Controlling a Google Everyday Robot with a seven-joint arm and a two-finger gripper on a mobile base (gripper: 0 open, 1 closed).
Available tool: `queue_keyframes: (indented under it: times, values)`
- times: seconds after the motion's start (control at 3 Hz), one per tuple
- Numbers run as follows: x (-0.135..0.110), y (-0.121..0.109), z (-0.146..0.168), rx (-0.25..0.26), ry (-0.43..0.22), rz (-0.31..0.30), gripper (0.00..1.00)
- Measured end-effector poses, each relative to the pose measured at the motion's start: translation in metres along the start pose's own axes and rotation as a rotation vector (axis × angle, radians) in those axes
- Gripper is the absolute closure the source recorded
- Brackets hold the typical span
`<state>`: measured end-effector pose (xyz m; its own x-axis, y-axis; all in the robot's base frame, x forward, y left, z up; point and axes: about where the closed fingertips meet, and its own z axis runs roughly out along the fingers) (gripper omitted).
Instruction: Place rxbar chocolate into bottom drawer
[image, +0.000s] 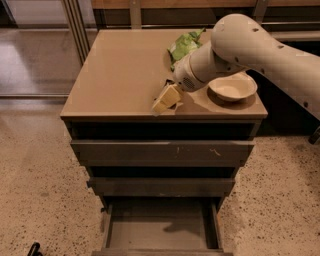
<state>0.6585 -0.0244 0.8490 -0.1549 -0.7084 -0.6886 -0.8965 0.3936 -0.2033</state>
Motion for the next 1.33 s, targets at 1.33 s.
queue_keyframes:
  times: [1.33]
  values:
    - [0.043,-0.041,0.028,-0.005,0.097,0.059,0.19]
